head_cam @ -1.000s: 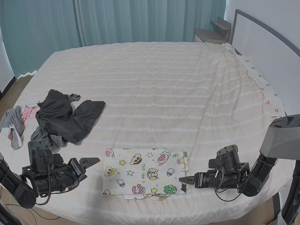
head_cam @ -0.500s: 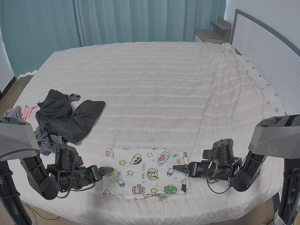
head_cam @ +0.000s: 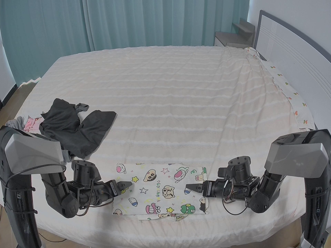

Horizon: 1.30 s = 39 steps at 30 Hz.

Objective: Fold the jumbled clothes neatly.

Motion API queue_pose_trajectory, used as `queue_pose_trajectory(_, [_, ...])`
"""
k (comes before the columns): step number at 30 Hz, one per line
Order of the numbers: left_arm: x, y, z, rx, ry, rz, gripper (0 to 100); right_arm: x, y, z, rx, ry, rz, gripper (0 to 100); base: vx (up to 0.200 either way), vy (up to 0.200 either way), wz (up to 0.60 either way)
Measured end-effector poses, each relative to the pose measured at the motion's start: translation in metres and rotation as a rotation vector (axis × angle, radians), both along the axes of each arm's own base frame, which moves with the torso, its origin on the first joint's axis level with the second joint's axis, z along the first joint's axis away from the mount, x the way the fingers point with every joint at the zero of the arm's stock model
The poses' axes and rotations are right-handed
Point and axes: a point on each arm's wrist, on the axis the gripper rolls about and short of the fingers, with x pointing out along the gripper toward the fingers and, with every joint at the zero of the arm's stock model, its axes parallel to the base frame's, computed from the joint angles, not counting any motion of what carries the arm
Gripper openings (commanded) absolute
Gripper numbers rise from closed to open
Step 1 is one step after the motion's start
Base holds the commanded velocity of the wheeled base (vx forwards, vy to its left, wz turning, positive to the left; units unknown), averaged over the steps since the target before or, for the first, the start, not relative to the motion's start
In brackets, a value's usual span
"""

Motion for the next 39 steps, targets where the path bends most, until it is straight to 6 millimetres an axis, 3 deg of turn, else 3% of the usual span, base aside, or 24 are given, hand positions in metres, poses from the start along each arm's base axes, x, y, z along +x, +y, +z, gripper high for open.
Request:
queue_pose_trajectory(13, [0.012,-0.006,-0.017,-0.068,-0.115,0.001,100,0.001,0.0,-0.004,0.001,0.004,-0.003,100,0.0,0.0,0.0])
queue_pose_trajectory(14, [0.011,-0.007,-0.019,-0.073,-0.11,0.003,0,0.002,0.001,-0.004,0.002,0.004,-0.003,100,0.0,0.0,0.0])
queue_pose_trajectory(30, [0.0,-0.018,-0.026,-0.089,-0.082,-0.027,0,0.001,0.016,-0.016,-0.006,0.013,0.033,100,0.0,0.0,0.0])
queue_pose_trajectory(31, [0.0,-0.018,-0.026,-0.089,-0.084,-0.029,0,0.001,0.017,-0.017,-0.006,0.013,0.037,0,0.0,0.0,0.0])
queue_pose_trajectory(39, [-0.007,-0.022,-0.023,-0.096,-0.096,-0.048,0,-0.001,0.024,-0.016,0.01,-0.005,0.059,0,0.0,0.0,0.0])
